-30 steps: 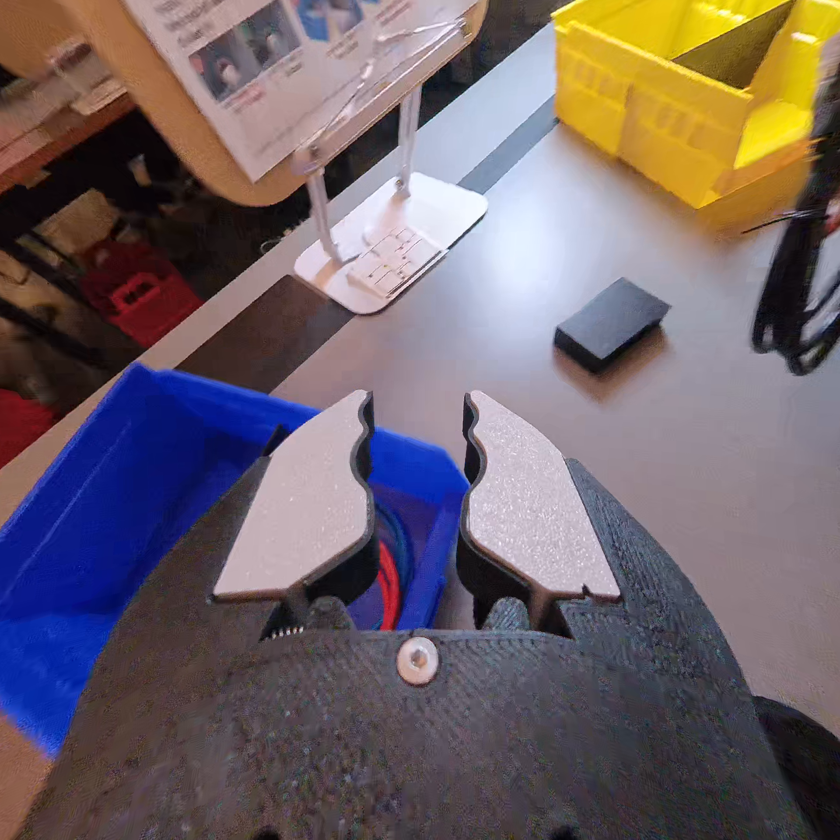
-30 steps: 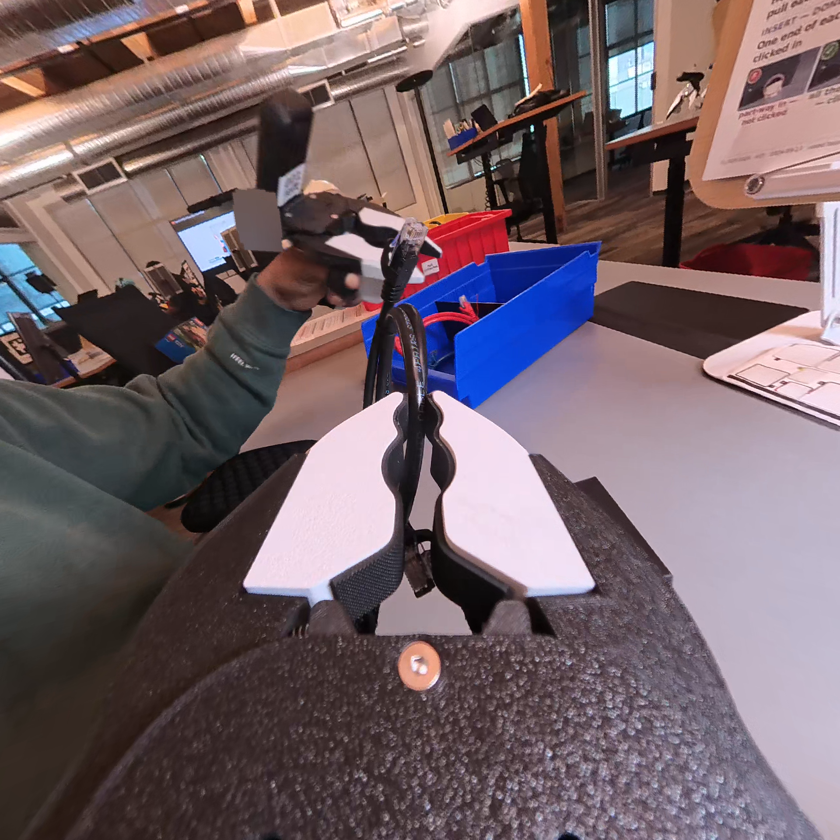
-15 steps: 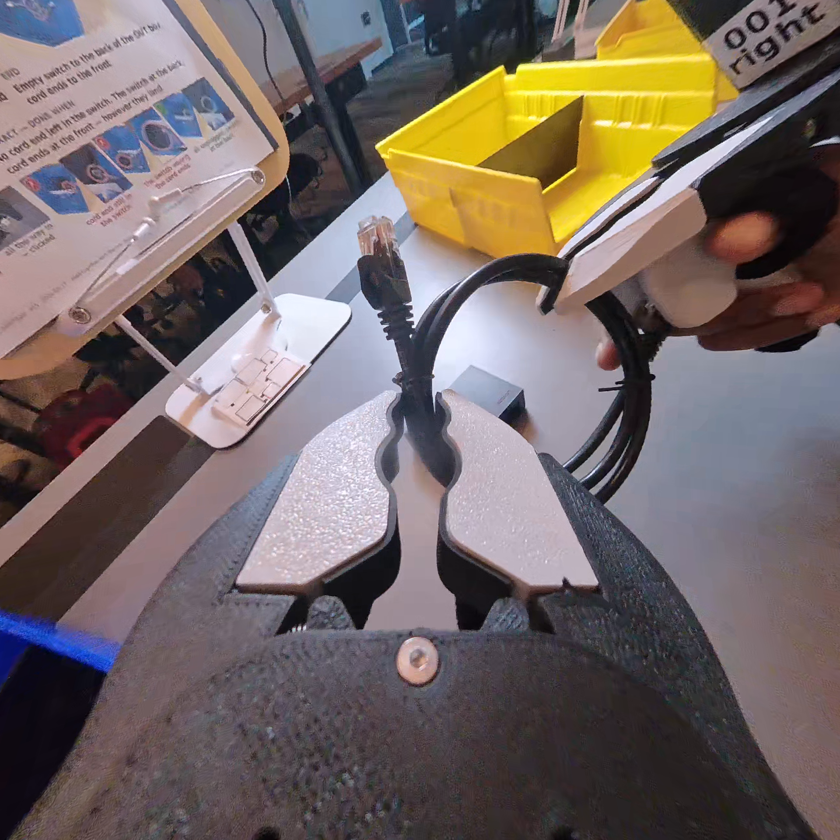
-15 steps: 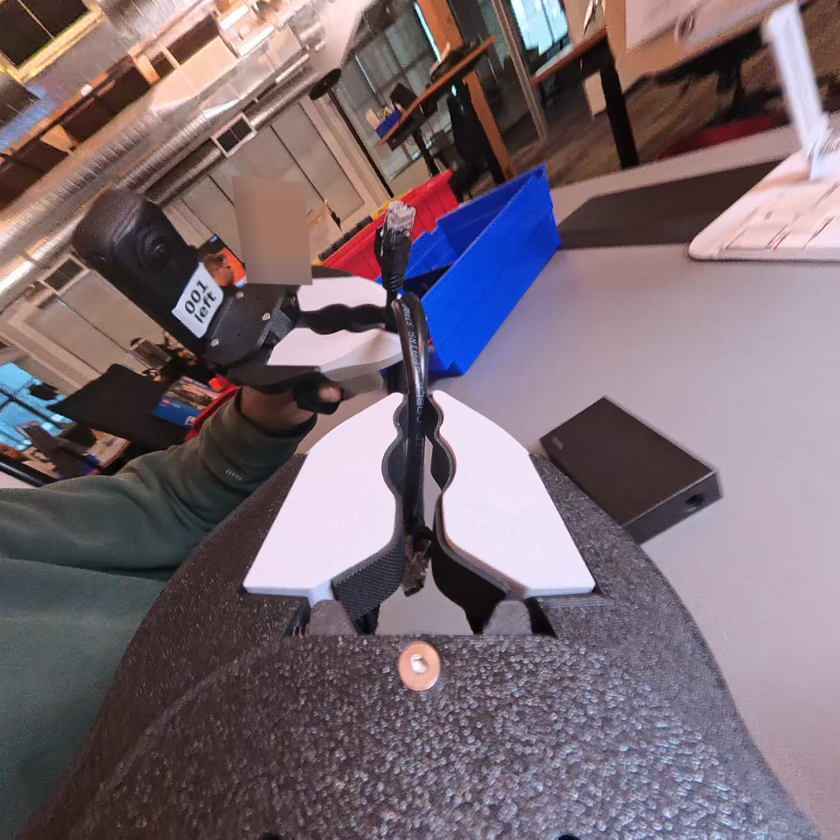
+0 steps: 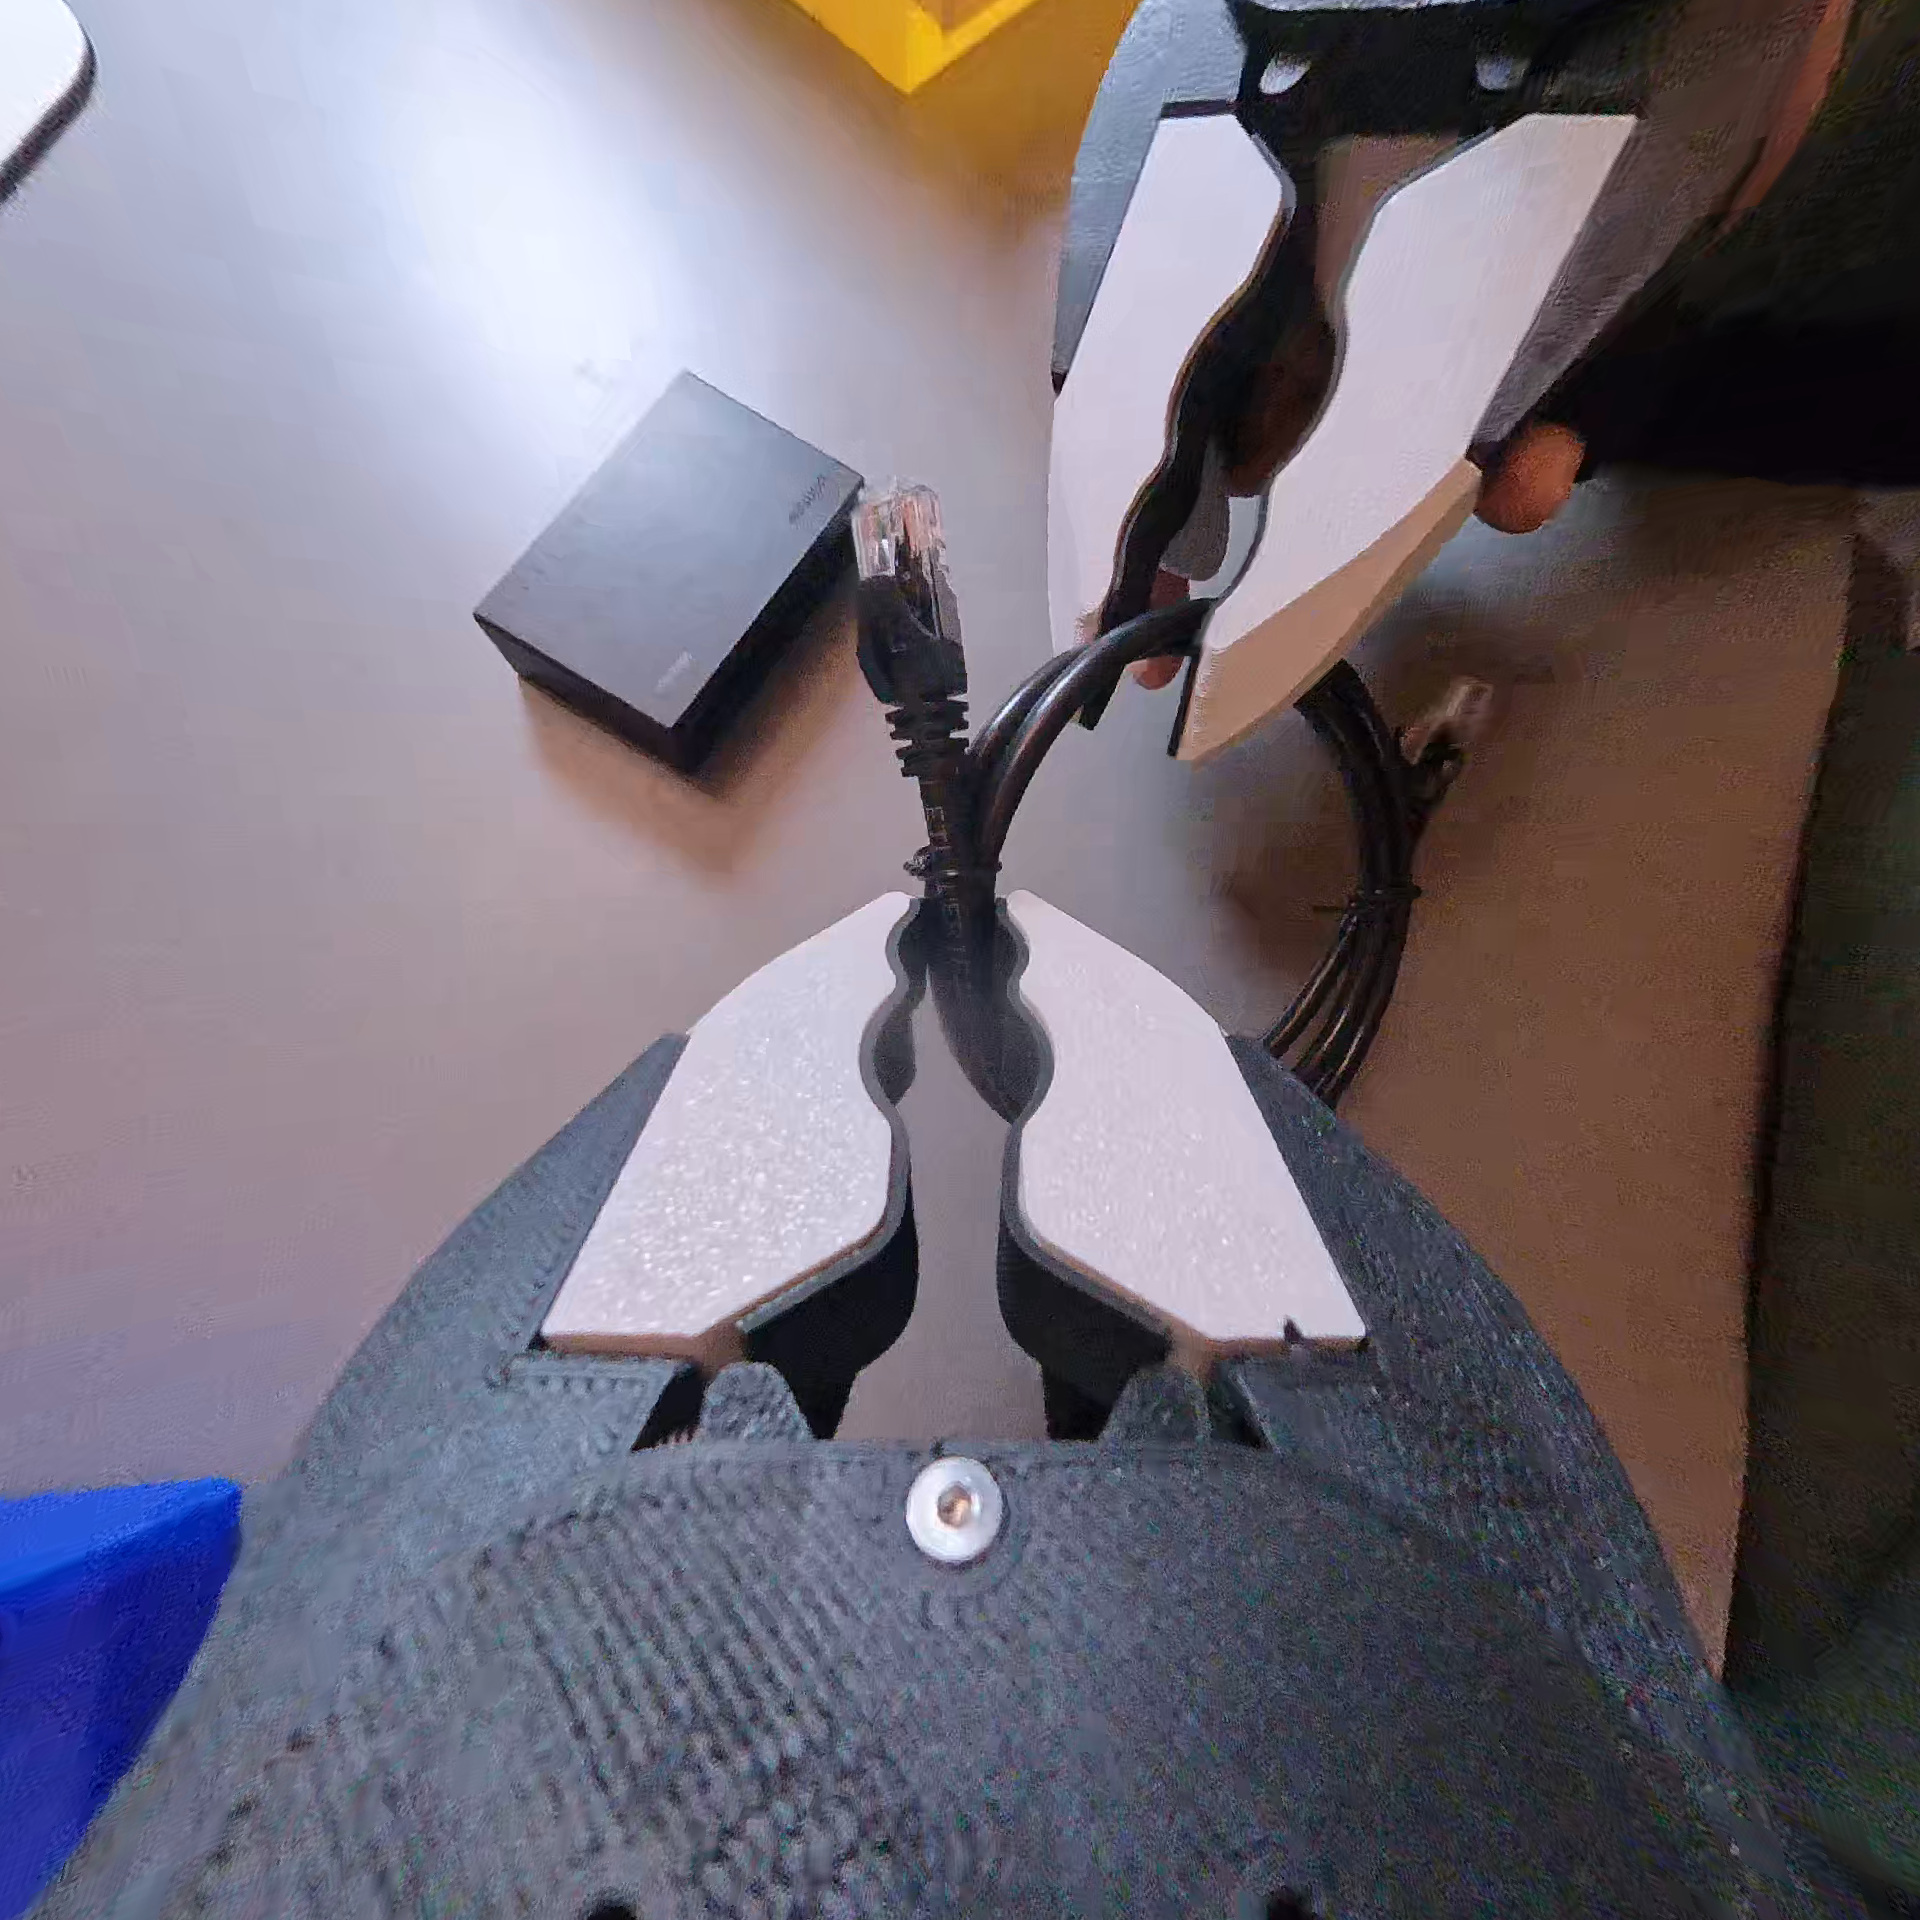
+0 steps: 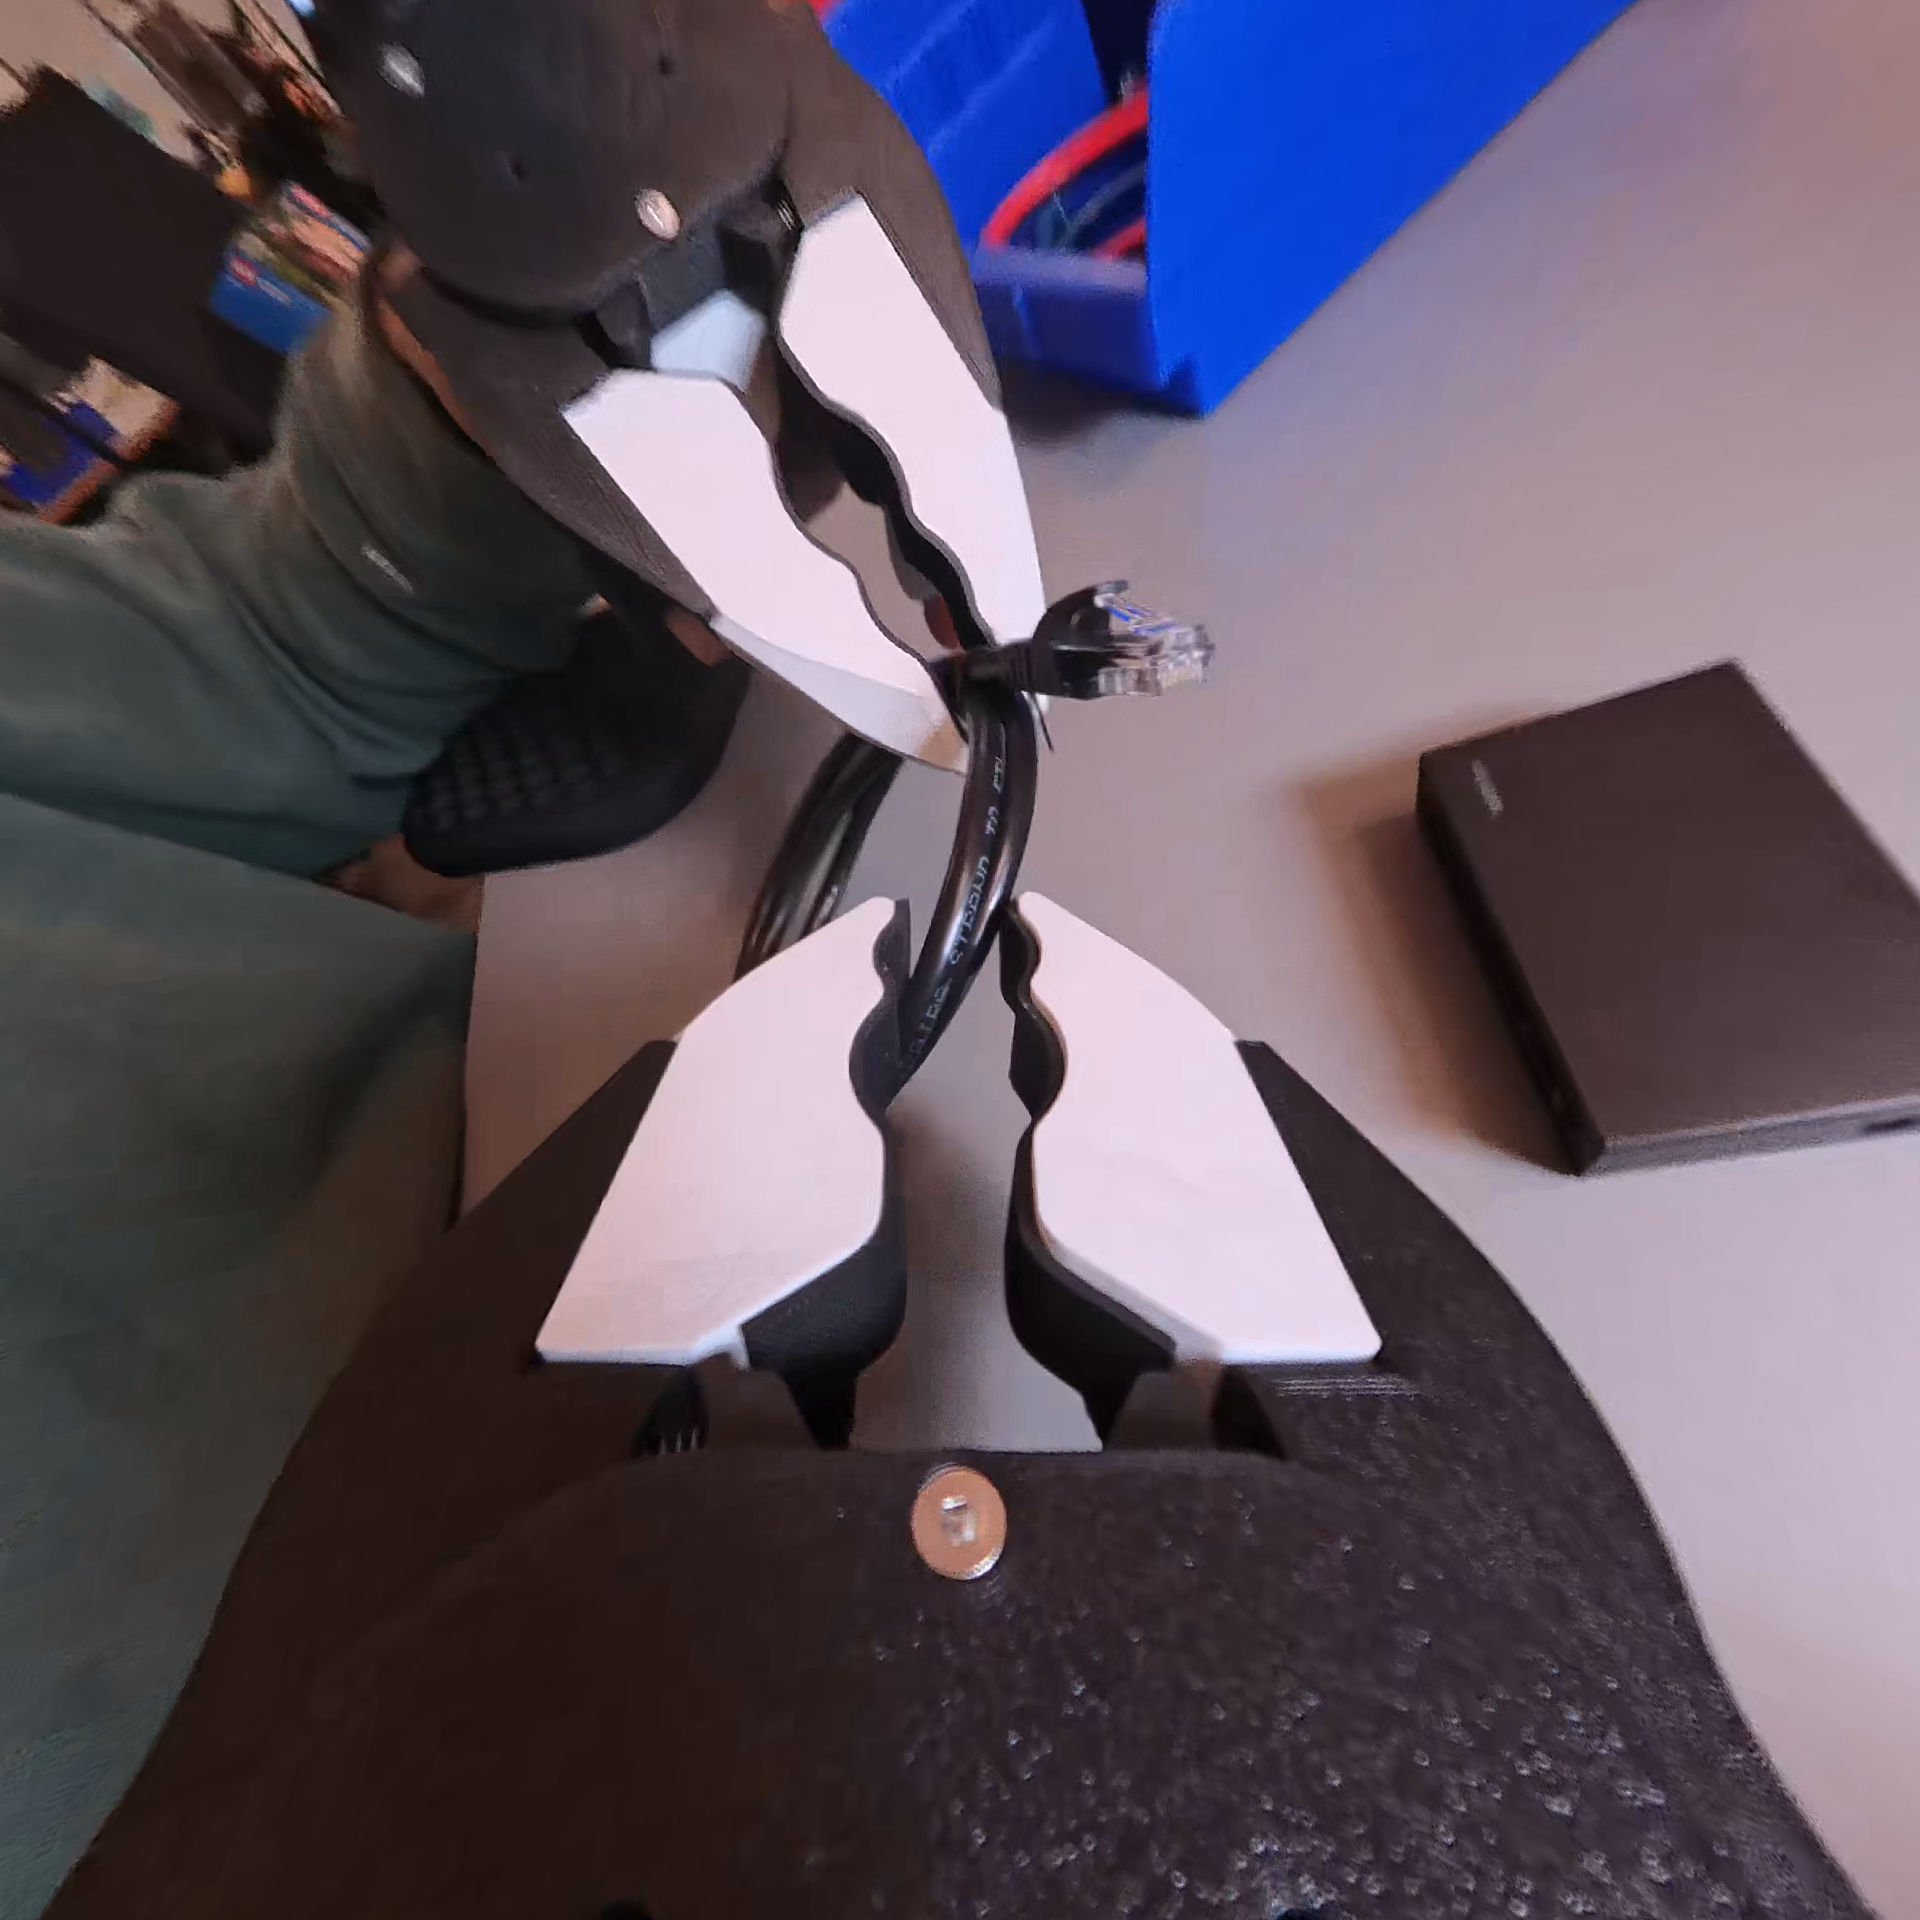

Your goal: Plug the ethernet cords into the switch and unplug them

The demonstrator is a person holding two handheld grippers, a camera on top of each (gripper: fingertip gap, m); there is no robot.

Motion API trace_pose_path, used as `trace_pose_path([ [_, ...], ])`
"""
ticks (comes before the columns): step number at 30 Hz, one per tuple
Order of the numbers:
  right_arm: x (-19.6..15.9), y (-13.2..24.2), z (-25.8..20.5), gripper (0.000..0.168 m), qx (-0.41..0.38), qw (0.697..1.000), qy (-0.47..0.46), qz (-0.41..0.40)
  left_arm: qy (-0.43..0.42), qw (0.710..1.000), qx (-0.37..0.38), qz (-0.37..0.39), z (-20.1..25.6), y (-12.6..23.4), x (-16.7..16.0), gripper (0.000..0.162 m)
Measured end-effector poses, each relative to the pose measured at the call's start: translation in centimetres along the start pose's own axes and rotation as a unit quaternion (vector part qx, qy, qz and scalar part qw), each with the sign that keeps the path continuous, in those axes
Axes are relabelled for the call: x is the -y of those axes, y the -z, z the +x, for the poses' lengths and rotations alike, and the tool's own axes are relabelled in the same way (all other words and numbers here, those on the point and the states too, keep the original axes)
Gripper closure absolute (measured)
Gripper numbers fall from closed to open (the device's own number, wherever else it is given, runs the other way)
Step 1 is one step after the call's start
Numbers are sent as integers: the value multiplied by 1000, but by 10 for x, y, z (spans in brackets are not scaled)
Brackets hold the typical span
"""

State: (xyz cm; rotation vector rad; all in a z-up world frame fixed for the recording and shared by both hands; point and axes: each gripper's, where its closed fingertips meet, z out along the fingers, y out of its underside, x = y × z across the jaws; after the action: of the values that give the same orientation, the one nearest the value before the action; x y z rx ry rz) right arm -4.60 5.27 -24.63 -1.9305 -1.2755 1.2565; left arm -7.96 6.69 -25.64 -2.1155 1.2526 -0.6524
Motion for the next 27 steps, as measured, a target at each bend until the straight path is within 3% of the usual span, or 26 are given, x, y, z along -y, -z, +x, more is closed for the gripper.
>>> trace_pose_path([
  [3, -9, -3, 10, 159, -12, 999, -34, -11, 8, 997, -54, 53, 9, 4, 9, 146],
  [6, -8, -2, 13, 160, -10, 998, -57, -3, 18, 993, -58, 102, 5, 10, 23, 141],
  [10, -14, -4, 16, 160, -25, 998, -49, -15, 36, 989, -80, 118, 8, 4, 25, 140],
  [14, -15, -3, 20, 161, -52, 997, -50, -22, 110, 972, -148, 148, 10, 8, 31, 135],
  [18, -18, -4, 22, 161, -69, 995, -62, -29, 97, 975, -144, 142, 11, 6, 29, 130],
  [23, -20, -6, 23, 161, -66, 995, -75, -30, 149, 958, -132, 205, -11, 27, 43, 126],
  [27, -20, -10, 22, 161, -71, 994, -70, -32, 116, 976, -105, 149, -4, 6, 30, 123],
])
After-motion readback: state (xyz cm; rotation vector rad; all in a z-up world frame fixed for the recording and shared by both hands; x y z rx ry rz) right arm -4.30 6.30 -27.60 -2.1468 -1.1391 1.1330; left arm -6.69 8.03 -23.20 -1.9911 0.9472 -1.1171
